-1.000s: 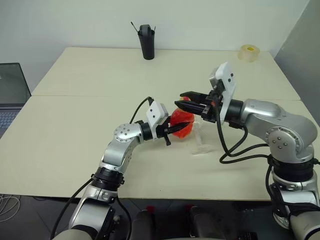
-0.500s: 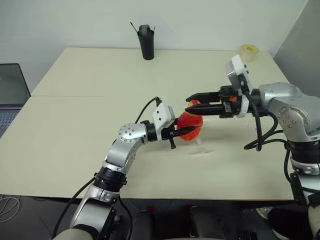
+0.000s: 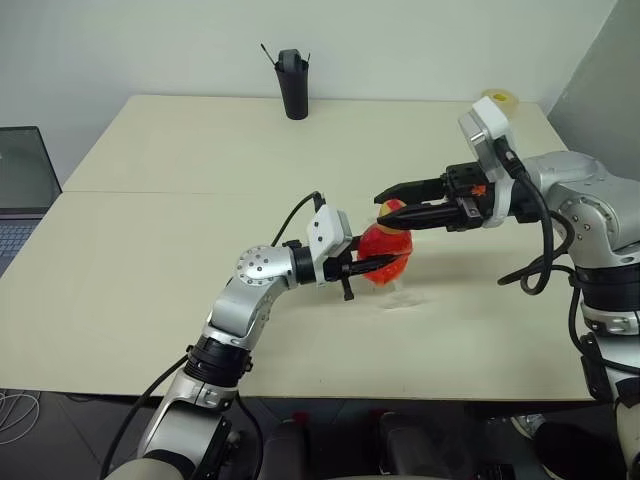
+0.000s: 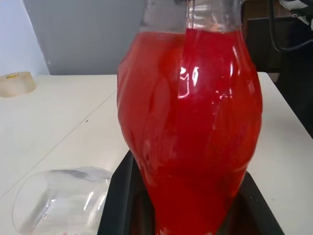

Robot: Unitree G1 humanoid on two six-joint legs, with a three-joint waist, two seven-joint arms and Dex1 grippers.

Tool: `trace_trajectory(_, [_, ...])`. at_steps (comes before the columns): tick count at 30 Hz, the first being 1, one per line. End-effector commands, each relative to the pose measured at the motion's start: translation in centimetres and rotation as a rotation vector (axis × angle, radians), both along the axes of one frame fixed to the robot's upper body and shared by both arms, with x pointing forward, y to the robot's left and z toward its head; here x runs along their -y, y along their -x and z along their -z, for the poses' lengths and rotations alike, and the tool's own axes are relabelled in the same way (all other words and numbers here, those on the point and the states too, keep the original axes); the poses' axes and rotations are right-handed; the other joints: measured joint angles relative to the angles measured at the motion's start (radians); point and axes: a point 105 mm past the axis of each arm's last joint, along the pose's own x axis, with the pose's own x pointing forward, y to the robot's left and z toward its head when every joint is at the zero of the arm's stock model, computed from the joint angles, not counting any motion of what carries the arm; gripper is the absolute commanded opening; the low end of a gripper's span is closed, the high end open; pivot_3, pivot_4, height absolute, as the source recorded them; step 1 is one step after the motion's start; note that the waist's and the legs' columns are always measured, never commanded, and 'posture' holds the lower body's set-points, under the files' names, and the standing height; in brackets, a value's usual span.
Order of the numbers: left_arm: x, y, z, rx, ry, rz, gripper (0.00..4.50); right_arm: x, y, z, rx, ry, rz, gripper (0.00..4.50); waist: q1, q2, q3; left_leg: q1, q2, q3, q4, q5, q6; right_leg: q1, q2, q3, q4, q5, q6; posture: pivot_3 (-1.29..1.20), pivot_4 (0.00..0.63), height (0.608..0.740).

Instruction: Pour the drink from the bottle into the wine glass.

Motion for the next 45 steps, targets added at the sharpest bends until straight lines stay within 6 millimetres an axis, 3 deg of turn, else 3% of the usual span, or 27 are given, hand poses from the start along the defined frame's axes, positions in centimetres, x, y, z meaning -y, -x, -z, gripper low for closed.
trace_trajectory(1, [-1.5,-0.7,0.4,-0.027,-0.007,-0.056,0.76,0.4,1.1,-1.6,0.068,-0.021,-0.041,1.23,0.000,0.000,0.000,0.000,0.000,0.000,0.000,0.000,0.000,0.000,0.000,0.000,0.000,0.000,0.000,0.00,0.150,0.740])
trace_trajectory(11, [-2.2,-0.5,0.8,-0.049,-0.024,-0.062,0.76,0.1,1.1,0.1,0.007,-0.030,0.020,1.23,0.000,0.000,0.000,0.000,0.000,0.000,0.000,0.000,0.000,0.000,0.000,0.000,0.000,0.000,0.000,0.00,0.150,0.740])
trace_trajectory(20, [-2.3,-0.6,0.7,-0.045,-0.026,-0.066,0.76,-0.3,1.0,0.1,0.003,-0.035,0.041,4.40,0.001,0.000,0.000,0.000,0.000,0.000,0.000,0.000,0.000,0.000,0.000,0.000,0.000,0.000,0.000,0.00,0.150,0.740])
trace_trajectory(21, [-2.3,-0.6,0.7,-0.046,-0.026,-0.066,0.76,-0.3,1.0,0.1,0.008,-0.035,0.045,4.50,0.001,0.000,0.000,0.000,0.000,0.000,0.000,0.000,0.000,0.000,-0.001,0.000,0.000,0.000,0.000,0.00,0.150,0.740])
trace_trajectory(28, [-2.3,-0.6,0.8,-0.044,-0.025,-0.066,0.76,0.3,-0.2,-1.3,0.106,-0.052,0.223,4.50,0.001,0.000,0.000,0.000,0.000,0.000,0.000,0.000,0.000,0.000,-0.001,0.000,0.000,0.000,0.000,0.00,0.150,0.740])
trace_trajectory(34, [-2.3,-0.6,0.8,-0.045,-0.025,-0.067,0.76,-0.2,1.7,-2.0,0.151,-0.071,0.275,4.50,0.001,0.000,0.000,0.000,0.000,0.000,0.000,0.000,0.000,0.000,-0.001,0.000,0.000,0.000,0.000,0.00,0.150,0.740])
trace_trajectory(39, [-2.1,-0.8,0.8,-0.043,-0.024,-0.063,0.76,-0.9,1.7,-0.2,0.145,-0.038,0.385,4.50,0.000,0.000,0.000,0.000,0.000,-0.001,0.000,0.000,0.000,0.000,-0.001,0.000,0.000,0.000,0.000,0.00,0.150,0.740])
trace_trajectory(45, [-1.9,-0.8,0.7,-0.041,-0.024,-0.051,0.76,-1.1,0.8,0.5,0.137,-0.036,0.473,4.50,0.000,0.000,0.000,0.000,0.000,0.000,0.000,0.000,0.000,0.000,0.000,0.000,0.000,0.000,0.000,0.00,0.150,0.740])
